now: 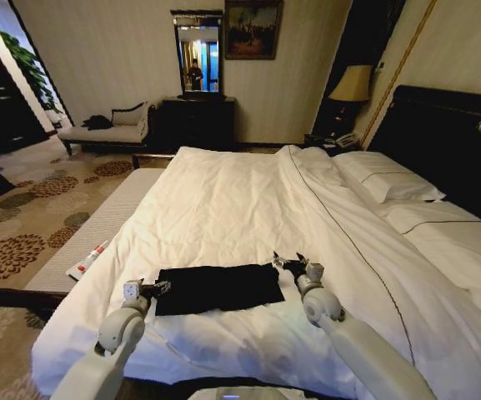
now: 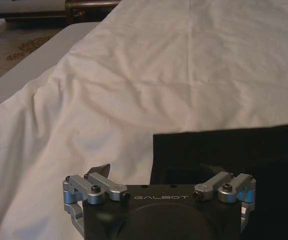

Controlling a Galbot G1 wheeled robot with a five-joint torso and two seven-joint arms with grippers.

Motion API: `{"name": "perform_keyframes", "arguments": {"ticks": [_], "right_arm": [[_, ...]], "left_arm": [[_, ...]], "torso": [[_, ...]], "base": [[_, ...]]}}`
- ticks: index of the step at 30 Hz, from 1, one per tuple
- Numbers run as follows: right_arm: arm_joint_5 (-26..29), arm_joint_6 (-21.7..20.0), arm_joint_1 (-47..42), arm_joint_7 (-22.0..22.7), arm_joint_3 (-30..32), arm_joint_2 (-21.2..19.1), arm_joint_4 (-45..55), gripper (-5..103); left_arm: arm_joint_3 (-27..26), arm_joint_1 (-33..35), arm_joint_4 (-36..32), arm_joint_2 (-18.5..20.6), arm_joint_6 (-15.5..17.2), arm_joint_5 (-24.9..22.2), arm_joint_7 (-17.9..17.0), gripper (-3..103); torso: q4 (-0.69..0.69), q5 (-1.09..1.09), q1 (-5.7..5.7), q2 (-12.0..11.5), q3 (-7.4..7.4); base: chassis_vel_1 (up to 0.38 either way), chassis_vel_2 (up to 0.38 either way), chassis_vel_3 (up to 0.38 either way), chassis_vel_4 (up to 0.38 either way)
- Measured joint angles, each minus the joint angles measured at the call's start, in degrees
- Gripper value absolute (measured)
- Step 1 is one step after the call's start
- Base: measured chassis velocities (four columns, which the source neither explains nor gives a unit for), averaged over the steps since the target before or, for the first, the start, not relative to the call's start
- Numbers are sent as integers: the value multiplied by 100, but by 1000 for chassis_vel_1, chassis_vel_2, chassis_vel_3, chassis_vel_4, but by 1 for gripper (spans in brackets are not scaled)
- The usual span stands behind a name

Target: Fold the clothes on the bed.

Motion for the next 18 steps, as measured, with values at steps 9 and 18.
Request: {"name": "perform_keyframes", "arguments": {"ticks": [9, 18], "right_arm": [[-28, -74, -544, 313, 166, -128, 482, 100], [-330, 96, -859, 382, 395, -104, 950, 100]], "left_arm": [[-180, 824, -369, 31, -207, 448, 77, 100], [-512, 1460, -548, -34, -1530, 1107, 424, 100]], "torso": [[-1, 0, -2, 1, -1], [-2, 0, -2, 0, -1]], "base": [[0, 0, 0, 0], [0, 0, 0, 0]]}}
